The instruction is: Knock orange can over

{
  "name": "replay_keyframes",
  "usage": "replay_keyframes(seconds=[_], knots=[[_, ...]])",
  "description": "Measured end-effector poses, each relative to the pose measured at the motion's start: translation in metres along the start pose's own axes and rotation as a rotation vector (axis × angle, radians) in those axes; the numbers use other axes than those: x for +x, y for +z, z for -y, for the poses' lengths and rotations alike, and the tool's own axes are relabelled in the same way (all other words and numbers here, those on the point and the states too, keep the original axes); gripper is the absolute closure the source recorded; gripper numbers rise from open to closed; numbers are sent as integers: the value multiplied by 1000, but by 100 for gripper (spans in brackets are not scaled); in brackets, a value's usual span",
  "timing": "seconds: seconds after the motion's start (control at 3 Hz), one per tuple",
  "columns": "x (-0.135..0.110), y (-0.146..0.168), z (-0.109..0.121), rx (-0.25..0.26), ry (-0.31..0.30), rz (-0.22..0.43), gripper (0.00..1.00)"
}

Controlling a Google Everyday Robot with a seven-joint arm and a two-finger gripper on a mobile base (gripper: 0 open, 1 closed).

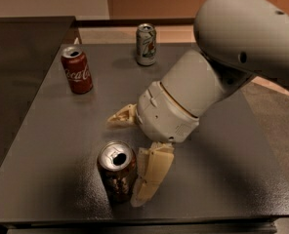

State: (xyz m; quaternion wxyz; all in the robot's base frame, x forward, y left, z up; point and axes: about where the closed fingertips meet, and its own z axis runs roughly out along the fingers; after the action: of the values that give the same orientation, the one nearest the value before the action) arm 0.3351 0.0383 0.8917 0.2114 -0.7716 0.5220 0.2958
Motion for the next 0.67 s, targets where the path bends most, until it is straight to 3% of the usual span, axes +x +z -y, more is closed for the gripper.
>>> replay_keyframes(seconds=[0.67], knots=[[-1, -5, 1, -9, 7, 32, 64]])
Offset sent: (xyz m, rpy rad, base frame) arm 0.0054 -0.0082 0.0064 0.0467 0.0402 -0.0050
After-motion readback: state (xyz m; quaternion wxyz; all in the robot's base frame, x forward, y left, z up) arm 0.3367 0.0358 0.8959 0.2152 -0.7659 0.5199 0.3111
